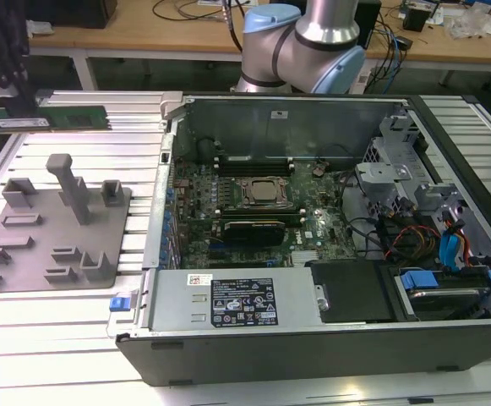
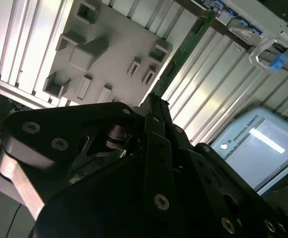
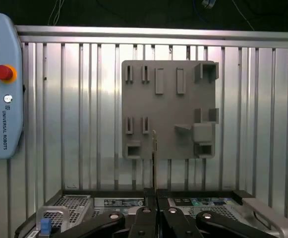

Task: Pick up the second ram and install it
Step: 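Pick up the second ram and move it above second insertion slot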

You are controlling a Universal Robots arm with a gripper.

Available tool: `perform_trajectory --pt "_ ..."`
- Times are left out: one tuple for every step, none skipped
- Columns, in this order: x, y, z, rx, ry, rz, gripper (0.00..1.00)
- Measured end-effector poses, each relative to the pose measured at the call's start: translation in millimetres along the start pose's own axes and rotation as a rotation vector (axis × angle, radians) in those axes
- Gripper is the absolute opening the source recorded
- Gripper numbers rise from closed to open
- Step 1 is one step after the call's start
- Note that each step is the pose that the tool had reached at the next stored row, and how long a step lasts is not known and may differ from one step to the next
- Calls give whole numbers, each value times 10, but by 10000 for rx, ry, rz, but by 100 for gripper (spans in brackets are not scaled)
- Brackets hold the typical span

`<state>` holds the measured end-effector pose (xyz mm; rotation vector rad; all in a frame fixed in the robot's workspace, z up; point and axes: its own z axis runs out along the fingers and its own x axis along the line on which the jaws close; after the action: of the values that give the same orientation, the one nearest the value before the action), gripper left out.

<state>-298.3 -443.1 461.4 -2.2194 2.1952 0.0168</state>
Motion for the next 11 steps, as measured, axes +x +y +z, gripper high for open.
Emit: perform_trajectory --pt "1 -35 0 -1 1 -1 9" --pt "2 -107 0 -2 1 -3 9" --pt "2 -163 0 -2 1 0 9" --pt "3 -246 1 -2 0 0 9" --pt "4 -338 1 -3 1 -2 9" --pt "4 -383 2 -3 1 0 9" --pt "5 -417 2 -3 1 0 9" --pt "5 -456 3 -4 0 0 9" --pt "6 -492 3 -4 1 -1 9" --pt "7 -590 3 -6 1 -1 9" --pt "7 -671 4 -6 1 1 9"
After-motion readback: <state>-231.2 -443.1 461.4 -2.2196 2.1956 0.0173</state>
